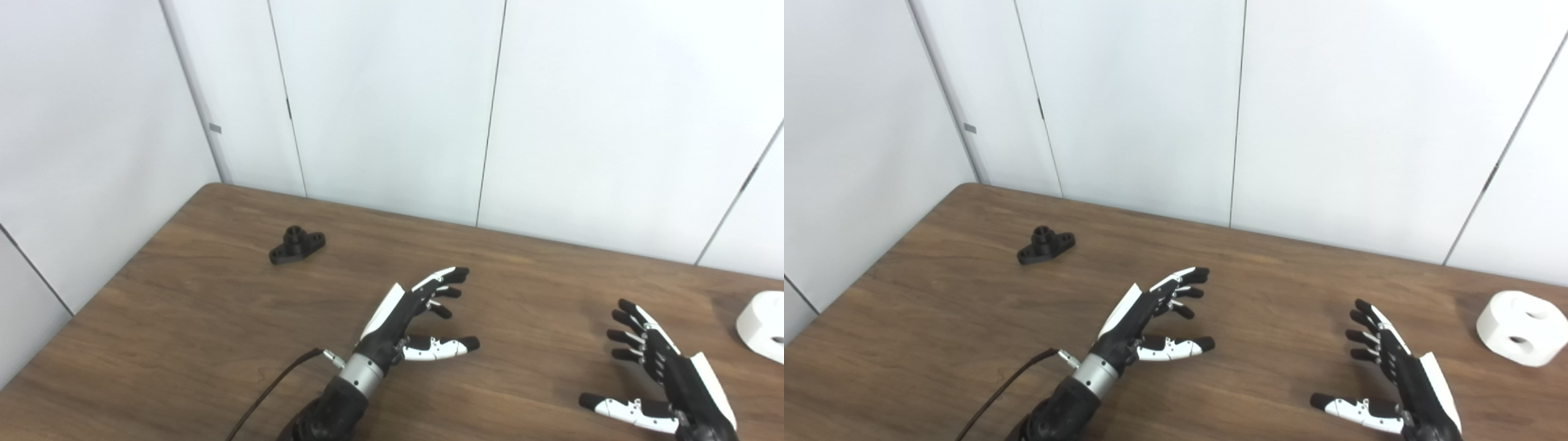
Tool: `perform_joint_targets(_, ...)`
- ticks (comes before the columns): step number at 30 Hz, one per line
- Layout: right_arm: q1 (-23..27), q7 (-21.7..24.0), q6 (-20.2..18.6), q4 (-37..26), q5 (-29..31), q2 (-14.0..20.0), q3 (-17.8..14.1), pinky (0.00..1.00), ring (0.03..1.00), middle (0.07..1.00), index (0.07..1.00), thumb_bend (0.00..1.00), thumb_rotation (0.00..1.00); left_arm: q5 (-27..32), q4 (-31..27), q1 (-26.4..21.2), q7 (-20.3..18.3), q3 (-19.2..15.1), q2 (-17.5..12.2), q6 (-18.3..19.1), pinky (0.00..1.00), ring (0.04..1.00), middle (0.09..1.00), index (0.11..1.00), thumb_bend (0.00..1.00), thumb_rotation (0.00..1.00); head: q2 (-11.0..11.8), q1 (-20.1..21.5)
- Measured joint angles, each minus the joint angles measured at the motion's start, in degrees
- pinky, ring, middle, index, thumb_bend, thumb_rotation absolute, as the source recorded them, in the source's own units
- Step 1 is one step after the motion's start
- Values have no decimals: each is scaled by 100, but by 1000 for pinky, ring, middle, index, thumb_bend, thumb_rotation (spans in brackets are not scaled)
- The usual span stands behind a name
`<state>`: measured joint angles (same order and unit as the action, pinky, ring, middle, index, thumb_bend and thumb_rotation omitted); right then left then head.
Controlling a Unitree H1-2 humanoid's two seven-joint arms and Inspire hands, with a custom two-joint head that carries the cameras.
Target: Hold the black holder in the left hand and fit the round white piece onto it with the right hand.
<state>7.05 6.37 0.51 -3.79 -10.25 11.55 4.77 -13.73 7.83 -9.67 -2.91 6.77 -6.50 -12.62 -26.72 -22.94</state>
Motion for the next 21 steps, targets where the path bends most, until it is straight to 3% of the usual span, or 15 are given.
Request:
perform_joint_targets(6,-1,30,-101,-43,-1,1,-17,738,818,903,934,772,0,-55,-10,-7,66,-13,8,-5,632,760,814,837,689,12,-9,-27)
perform_joint_targets(13,-1,45,-237,-204,14,1,-52,748,821,905,936,768,0,109,-59,-10,53,-82,-49,-124,622,700,737,755,680,0,-26,-79)
perform_joint_targets(21,-5,66,-357,-275,80,5,-77,745,815,906,936,763,0,177,-304,92,-188,-200,-388,3,552,670,740,770,695,5,-35,-79)
